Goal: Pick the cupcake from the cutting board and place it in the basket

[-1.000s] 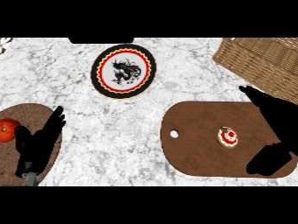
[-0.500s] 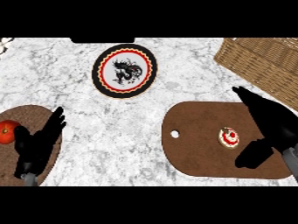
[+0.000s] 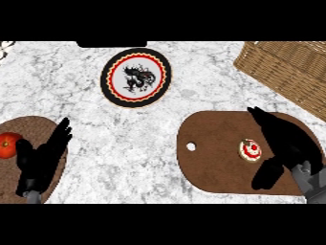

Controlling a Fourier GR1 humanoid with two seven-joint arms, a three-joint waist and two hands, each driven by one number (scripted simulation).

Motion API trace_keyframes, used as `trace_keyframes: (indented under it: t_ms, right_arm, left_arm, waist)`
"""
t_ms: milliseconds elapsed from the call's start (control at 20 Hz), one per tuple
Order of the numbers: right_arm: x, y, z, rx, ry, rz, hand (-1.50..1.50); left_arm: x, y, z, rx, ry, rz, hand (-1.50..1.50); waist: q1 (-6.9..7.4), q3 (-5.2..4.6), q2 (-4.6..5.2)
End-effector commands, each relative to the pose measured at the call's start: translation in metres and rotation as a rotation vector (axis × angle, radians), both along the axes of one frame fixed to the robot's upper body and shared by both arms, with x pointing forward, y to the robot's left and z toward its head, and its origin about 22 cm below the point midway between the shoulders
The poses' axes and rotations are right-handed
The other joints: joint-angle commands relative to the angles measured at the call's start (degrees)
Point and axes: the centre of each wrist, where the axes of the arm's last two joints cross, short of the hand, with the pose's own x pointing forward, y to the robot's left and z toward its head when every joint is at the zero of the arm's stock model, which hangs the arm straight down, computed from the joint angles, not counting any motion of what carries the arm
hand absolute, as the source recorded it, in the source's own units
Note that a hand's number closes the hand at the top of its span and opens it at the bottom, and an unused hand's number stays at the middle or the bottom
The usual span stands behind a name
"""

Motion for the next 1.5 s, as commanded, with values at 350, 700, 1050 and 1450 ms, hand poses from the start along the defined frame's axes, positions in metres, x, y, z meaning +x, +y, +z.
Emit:
trace_keyframes:
  t_ms: [350, 700, 1050, 1450]
  right_arm:
    - [-0.001, 0.008, -0.012, 0.000, -0.001, 0.006, -1.50]
    - [0.006, -0.001, -0.028, -0.049, -0.006, 0.036, 1.50]
    - [0.002, 0.006, -0.039, -0.149, -0.053, 0.110, 1.50]
    - [0.043, 0.024, -0.029, -0.161, -0.106, -0.056, 1.50]
  left_arm:
    - [-0.020, -0.006, -0.036, -0.006, 0.206, 0.048, 0.00]
    - [-0.023, 0.011, -0.036, -0.021, 0.217, 0.043, 0.00]
    - [-0.024, 0.006, -0.030, 0.000, 0.204, 0.030, 0.00]
    - [-0.011, 0.008, -0.027, 0.006, 0.200, 0.000, 0.00]
  waist:
    - [-0.40, -0.91, 0.64]
    - [0.01, -0.90, 0.83]
    - [0.14, -0.91, 0.67]
    - [1.20, -0.99, 1.22]
